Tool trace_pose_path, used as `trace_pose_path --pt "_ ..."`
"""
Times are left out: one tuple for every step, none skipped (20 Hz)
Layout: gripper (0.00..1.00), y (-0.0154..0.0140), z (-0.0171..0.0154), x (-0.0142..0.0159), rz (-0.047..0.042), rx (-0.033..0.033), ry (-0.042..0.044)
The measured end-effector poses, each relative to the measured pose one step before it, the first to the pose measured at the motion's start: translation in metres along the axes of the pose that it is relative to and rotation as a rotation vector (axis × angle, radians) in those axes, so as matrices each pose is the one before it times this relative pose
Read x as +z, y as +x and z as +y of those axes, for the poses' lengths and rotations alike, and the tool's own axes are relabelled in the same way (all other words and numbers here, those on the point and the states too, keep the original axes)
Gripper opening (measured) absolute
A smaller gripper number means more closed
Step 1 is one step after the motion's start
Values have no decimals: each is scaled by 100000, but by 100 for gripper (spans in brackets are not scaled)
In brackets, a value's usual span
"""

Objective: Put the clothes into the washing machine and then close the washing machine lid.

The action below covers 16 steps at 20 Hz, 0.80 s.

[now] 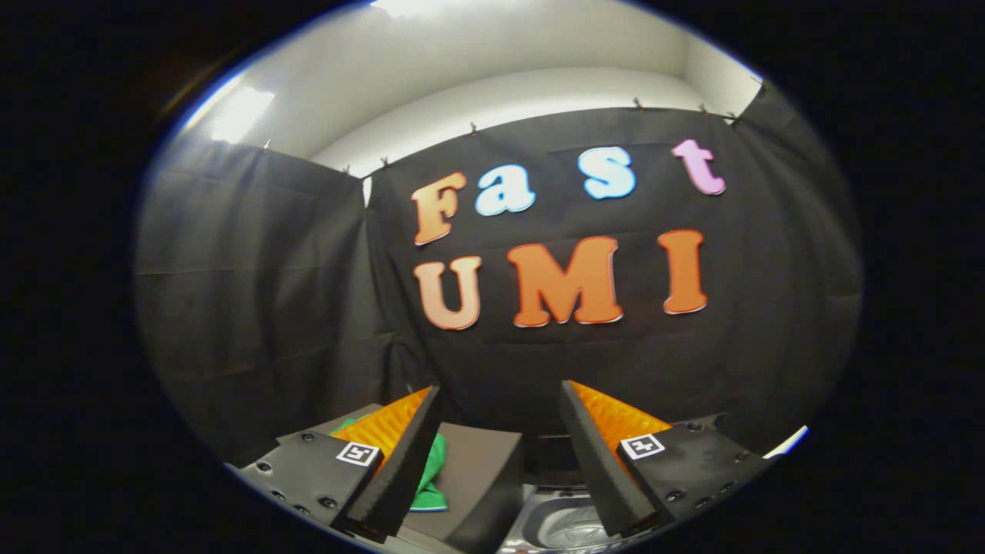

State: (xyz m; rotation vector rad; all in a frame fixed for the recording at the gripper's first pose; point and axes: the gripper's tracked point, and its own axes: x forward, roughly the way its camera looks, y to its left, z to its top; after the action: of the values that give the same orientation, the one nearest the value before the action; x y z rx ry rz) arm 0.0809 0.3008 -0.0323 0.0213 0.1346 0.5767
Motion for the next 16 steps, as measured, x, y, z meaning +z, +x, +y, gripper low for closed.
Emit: trace_pose_path --pt "98 1977 2712 -1012 3088 4006 684" --pt "98 1819 2515 -1400 2987 3855 566" --pt "98 1750 2013 -1162 2451 3220 225" --pt "98 1407 1616 -1186 2195 2073 77" --pt "98 1789 924 -1109 3132 1291 -11" --pt "98 1371 1471 -1436 3704 761 140" --pt "98 1206 755 -2009 4158 277 259" --pt "98 1707 884 -1656 4332 -594 83" --pt "98 1200 -39 -1731 4563 -1718 -69" --pt "98 1317 2 -1481 4473 -1809 -256" --pt "98 1211 7 -1267 4018 -1418 -27" --pt "99 861 193 -791 2907 -566 248" --pt "99 988 79 -878 2382 -535 -18" --pt "99 1017 105 -959 2986 -327 -735" --pt "98 896 102 -1100 3932 -311 -934" --pt "98 587 107 -1145 3471 -99 -2042"
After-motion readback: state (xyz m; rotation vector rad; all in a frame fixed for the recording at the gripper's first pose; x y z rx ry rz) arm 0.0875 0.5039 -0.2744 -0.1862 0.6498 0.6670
